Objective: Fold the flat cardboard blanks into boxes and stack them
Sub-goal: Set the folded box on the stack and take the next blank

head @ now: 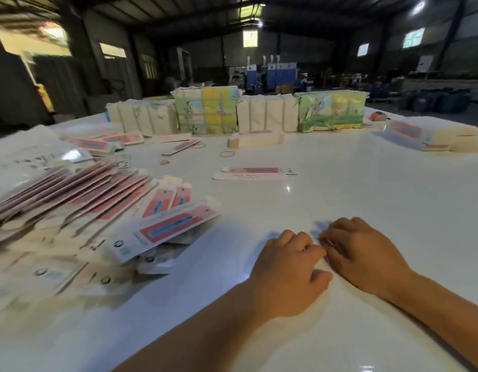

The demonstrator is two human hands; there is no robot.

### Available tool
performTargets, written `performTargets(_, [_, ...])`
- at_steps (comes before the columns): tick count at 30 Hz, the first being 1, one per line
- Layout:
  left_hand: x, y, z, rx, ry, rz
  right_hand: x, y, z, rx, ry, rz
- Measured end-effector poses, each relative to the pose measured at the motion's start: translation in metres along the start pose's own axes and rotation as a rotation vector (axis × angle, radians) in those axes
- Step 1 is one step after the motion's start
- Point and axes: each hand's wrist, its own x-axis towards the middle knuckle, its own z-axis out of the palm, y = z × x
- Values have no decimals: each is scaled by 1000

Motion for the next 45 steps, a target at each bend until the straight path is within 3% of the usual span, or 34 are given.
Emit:
performTargets(5, [3, -6, -14, -25, -37, -67, 1, 6, 4, 88, 33, 5])
performTargets(9, [7, -50, -55, 93, 68, -374, 0, 8, 5, 118, 66, -20])
performTargets(14, [-13, -112, -97, 510, -217, -741, 2, 8, 5, 150, 64, -34])
performTargets(17, [-28, -126, -91, 436, -353, -844, 1, 7, 4, 158, 58, -21])
performTargets(19, [-35, -129, -82, 429, -341, -870, 1, 6, 4, 154, 60, -11])
performTargets(22, [-38, -127, -73, 523, -272, -860, 0, 5, 3, 158, 56, -9])
performTargets(27, [-30, -118, -76, 665, -307, -826, 0, 4, 2, 168, 72, -14])
performTargets(31, [-19, -96, -81, 716, -92, -657, 1, 3, 2, 161, 46, -3])
performTargets(35, [4, -47, -67, 532, -84, -404, 2, 2, -1, 171, 34, 13])
performTargets(39, [4, -8, -28, 519, -50, -205, 0, 2, -5, 191, 16, 46])
performTargets(45, [-7, -2, -17, 467, 61, -187, 0, 8, -5, 235, 14, 33])
